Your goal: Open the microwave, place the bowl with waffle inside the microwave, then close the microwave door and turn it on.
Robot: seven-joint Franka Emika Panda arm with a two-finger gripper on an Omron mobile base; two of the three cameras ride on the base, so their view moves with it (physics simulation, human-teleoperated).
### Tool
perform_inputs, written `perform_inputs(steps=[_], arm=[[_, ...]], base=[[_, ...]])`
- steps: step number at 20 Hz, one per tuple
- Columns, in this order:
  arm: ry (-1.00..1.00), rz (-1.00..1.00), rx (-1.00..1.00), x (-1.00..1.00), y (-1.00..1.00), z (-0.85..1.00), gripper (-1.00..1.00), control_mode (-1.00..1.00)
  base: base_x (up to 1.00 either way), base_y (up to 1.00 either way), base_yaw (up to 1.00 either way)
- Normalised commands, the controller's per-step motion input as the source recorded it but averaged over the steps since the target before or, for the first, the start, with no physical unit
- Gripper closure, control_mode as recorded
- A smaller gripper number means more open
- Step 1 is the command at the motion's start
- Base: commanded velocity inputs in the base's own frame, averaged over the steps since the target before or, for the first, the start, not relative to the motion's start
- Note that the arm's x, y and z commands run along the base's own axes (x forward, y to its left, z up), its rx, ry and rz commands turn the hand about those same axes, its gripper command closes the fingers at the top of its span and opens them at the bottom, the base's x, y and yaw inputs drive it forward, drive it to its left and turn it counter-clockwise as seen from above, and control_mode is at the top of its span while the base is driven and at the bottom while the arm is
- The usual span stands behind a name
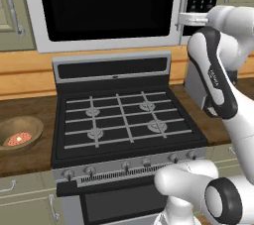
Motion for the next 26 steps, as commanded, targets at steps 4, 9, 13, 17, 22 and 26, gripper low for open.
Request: perform_inputs(steps=[4,9,13,17,22,26], arm=[[0.0,-0.02,0.0,0.29,-0.06,0.0,-1.0,-1.0],[0.0,-0.09,0.0,0.38,-0.03,0.0,-1.0,-1.0],[0.0,-0.01,0.0,0.43,-0.16,0.0,-1.0,-1.0],[0.0,0.0,0.0,0.4,-0.23,0.0,-1.0,-1.0],[0.0,0.0,0.0,0.34,-0.22,0.0,-1.0,-1.0],[0.0,0.0,0.0,0.36,-0.01,0.0,-1.0,-1.0]], base=[[0.0,0.0,0.0],[0.0,0.0,0.0],[0.0,0.0,0.0],[0.0,0.0,0.0],[0.0,0.0,0.0],[0.0,0.0,0.0]])
